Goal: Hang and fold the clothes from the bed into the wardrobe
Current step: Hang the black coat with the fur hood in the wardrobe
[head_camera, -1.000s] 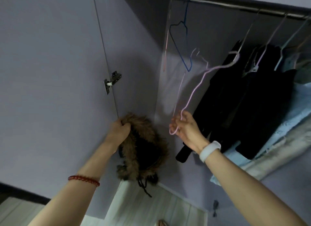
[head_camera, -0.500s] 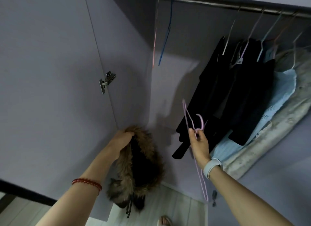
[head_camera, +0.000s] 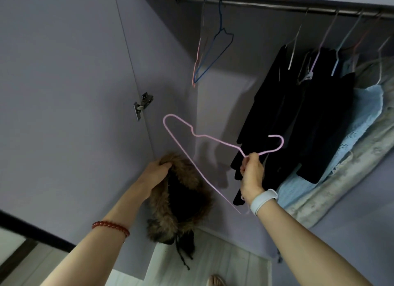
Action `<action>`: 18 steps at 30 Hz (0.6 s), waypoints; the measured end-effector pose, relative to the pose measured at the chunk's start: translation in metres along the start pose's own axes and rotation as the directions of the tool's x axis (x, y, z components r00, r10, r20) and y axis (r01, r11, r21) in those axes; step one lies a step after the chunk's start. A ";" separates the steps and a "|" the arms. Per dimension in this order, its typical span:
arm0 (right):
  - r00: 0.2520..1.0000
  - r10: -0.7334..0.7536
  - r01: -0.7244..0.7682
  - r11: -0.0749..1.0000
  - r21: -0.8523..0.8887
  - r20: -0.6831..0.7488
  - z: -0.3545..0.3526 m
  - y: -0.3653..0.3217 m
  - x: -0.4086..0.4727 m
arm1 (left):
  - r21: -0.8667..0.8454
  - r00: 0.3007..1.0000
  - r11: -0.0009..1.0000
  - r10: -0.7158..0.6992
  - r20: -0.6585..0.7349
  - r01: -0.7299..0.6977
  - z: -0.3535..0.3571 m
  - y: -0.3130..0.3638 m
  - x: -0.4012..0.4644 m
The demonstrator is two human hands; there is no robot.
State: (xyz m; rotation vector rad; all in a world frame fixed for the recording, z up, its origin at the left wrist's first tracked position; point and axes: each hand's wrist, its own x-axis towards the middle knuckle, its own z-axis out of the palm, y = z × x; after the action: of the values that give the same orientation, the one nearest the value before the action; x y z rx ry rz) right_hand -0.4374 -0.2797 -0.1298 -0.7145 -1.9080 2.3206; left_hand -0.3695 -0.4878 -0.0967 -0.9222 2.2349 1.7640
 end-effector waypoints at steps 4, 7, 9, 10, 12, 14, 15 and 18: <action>0.977 0.086 -0.153 0.922 0.356 0.196 0.020 -0.013 0.000 | 0.009 1.000 1.000 -0.014 0.022 0.014 0.000 0.001 -0.002; 0.965 0.060 -0.156 0.914 0.375 0.256 0.034 -0.016 -0.002 | 0.001 0.999 1.000 -0.015 0.042 0.015 0.003 0.005 -0.004; 0.963 0.062 -0.161 0.914 0.372 0.264 0.041 -0.015 -0.008 | -0.048 0.998 0.999 -0.022 0.055 0.025 0.005 0.010 -0.009; 0.963 0.081 -0.174 0.915 0.363 0.258 0.043 -0.013 -0.011 | -0.080 0.998 0.996 -0.022 0.064 0.027 0.006 0.013 -0.012; 0.968 0.112 -0.184 0.925 0.333 0.223 0.047 -0.004 -0.015 | -0.142 0.997 0.989 -0.015 0.081 0.027 0.004 0.019 -0.017; 0.984 0.071 -0.104 0.973 0.207 0.162 0.047 0.010 -0.013 | -0.206 0.996 0.979 0.014 0.084 0.003 -0.003 0.029 -0.025; 0.991 0.020 -0.035 0.993 0.113 0.135 0.045 0.015 -0.011 | -0.205 0.997 0.979 0.028 0.069 -0.013 -0.008 0.033 -0.029; 0.983 -0.132 0.148 0.980 -0.130 0.126 0.036 0.020 -0.003 | -0.075 0.991 0.988 0.130 -0.026 -0.131 -0.030 0.037 -0.037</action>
State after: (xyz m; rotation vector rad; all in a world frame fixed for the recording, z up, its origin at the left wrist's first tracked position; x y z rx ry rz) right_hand -0.4432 -0.3179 -0.1427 -0.4460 -2.1112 2.2076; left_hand -0.3525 -0.4974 -0.0399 -0.8287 2.3039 1.9167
